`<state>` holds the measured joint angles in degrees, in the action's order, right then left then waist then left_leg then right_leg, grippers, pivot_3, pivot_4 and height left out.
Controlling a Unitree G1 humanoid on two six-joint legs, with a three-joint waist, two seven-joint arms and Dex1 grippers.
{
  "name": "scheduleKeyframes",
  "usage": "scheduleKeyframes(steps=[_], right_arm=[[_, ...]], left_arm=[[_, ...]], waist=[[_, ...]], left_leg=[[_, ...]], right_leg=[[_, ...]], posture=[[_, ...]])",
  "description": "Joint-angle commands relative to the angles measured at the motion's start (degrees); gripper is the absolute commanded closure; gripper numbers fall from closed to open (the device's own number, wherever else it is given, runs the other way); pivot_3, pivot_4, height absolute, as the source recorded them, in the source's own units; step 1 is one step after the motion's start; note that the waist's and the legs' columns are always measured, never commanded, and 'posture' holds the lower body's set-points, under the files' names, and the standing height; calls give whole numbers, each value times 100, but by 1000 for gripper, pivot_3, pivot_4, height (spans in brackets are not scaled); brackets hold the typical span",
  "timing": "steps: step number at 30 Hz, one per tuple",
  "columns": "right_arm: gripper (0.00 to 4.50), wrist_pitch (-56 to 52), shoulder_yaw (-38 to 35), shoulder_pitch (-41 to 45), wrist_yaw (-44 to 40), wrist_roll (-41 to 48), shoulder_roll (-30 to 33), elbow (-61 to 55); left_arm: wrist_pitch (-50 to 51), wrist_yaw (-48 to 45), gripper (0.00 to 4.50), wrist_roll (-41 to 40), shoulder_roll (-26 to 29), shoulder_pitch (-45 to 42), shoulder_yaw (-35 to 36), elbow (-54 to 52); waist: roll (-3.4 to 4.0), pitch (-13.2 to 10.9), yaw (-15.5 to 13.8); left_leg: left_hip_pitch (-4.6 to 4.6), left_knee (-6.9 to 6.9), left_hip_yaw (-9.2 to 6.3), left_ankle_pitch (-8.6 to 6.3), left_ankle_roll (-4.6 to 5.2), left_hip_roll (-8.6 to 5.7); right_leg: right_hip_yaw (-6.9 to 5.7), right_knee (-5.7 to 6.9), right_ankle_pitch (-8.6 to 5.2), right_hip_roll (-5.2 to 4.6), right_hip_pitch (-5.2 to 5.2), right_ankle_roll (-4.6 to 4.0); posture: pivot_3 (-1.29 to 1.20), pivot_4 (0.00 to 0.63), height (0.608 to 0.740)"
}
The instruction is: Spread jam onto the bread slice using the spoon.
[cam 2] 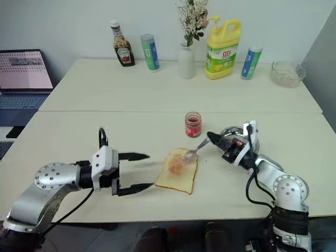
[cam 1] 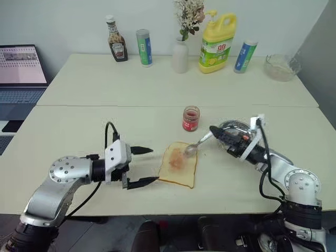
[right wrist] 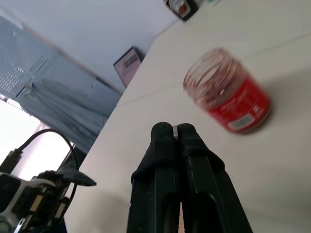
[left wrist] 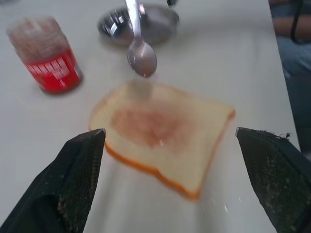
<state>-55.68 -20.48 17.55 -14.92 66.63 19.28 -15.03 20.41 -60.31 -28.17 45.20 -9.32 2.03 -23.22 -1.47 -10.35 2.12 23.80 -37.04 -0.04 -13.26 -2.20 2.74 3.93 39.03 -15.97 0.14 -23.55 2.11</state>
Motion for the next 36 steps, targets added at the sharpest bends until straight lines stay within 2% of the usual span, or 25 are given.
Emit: scheduleKeyframes(steps=[1,6,9,13,22,30,33,36], right_arm=[[4477,274,-596,18,254,310,254,-323],[4477,547,-1231,-354,373,222,675,-117],[4477,770,-1331,-483,314,-22,793,198],[4477,1014,-1334,-492,202,-328,851,702],[4477,1383,-1077,-49,-169,-1060,867,1980],[4477,1538,-984,113,-400,-1439,863,2398],[3805,1537,-895,42,-520,-1613,926,2350],[2805,1590,-696,-106,-669,-1911,1036,2188]], left_arm=[[534,253,0,-450,-108,-492,35,-361],[1317,324,0,-438,-174,-1447,-659,-531],[1302,286,0,-159,-307,-1911,-1141,-441],[1353,381,0,-54,-659,-2336,-1430,-249],[1428,359,0,137,-947,-2511,-1737,-205],[1654,587,0,298,-1267,-2681,-1925,-162],[1699,649,0,345,-1369,-2731,-1953,-126],[1709,650,0,346,-1399,-2737,-1947,-125]], waist=[[-1,1,-16],[-1,1,-29],[-1,1,-30],[0,1,2],[6,4,8],[6,4,-25],[7,4,-21],[8,4,-22]], left_leg=[[-1,0,1,0,0,0],[-2,2,-2,0,0,0],[-4,1,3,0,0,-4],[-9,0,6,0,0,-3],[-11,1,7,1,1,-2],[-11,0,4,1,1,-2],[-15,-2,5,1,1,-3],[-18,2,3,1,1,-2]], right_leg=[[1,-1,0,0,1,0],[0,0,0,4,2,0],[5,-2,1,2,5,1],[9,1,1,4,7,1],[13,2,1,9,7,0],[10,0,1,8,11,1],[11,0,2,7,16,1],[10,1,2,8,16,1]], posture=[[0,150,740],[0,150,740],[0,150,740],[0,150,740],[0,150,740],[0,150,740],[0,150,740],[0,150,740]])
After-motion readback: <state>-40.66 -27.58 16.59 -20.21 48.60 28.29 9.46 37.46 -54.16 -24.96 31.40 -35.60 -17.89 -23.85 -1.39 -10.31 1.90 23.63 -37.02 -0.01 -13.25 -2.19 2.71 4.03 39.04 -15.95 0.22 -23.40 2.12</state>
